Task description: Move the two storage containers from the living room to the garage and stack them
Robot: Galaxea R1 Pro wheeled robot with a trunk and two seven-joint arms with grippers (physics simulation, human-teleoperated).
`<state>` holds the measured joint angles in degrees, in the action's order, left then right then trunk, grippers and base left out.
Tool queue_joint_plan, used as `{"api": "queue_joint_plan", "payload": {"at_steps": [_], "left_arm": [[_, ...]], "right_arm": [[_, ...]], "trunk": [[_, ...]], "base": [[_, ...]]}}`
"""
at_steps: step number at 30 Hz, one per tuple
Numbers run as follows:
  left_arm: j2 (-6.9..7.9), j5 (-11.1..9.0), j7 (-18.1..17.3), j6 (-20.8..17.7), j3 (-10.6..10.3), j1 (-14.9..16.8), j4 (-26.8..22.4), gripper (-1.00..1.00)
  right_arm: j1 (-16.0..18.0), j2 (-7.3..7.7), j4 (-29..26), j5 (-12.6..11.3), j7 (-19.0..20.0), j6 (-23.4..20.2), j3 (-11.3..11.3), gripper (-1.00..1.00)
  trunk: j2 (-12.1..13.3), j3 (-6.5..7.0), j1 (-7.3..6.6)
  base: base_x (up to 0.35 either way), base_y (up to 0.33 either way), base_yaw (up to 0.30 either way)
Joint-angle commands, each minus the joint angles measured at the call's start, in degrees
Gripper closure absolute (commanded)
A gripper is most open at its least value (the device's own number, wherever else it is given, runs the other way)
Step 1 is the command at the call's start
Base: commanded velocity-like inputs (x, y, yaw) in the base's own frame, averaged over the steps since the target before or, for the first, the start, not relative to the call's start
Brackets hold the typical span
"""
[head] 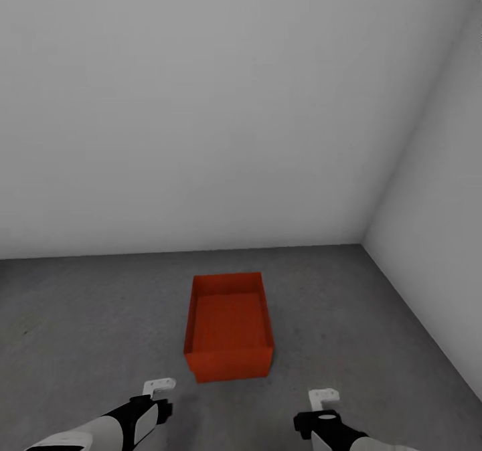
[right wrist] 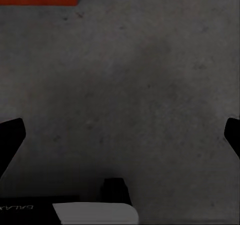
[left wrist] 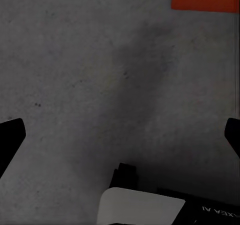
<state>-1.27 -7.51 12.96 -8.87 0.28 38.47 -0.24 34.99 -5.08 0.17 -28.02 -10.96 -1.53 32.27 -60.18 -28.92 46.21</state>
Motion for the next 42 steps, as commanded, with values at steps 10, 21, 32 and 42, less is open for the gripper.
{"api": "queue_joint_plan", "payload": {"at_steps": [10,21,32,42], "left_arm": [[0.11,-0.6,-1.3,-0.3,0.0,-0.2,0.0,-1.00],[-0.05,-0.6,-1.4,0.0,0.0,-3.6,0.0,-1.00],[1.18,-0.7,-2.8,2.2,0.0,-9.9,0.0,-1.00],[2.54,-0.7,-7.8,2.9,0.0,-13.3,0.0,-1.00]], "right_arm": [[-6.0,-0.02,0.1,-0.4,0.1,1.3,0.5,-1.00],[-10.1,-0.02,0.2,-0.5,0.2,3.4,0.5,-1.00],[-14.0,0.06,0.3,-0.5,0.9,4.9,0.4,-1.00],[-18.3,0.24,0.4,-0.4,1.5,5.5,0.4,-1.00]], "trunk": [[0.0,0.84,0.00],[0.0,1.81,0.00],[0.0,2.78,0.00],[0.0,3.66,0.00]], "base": [[0.000,0.000,0.000],[0.000,0.000,0.000],[0.000,0.000,-0.047],[0.000,0.000,-0.101]]}}
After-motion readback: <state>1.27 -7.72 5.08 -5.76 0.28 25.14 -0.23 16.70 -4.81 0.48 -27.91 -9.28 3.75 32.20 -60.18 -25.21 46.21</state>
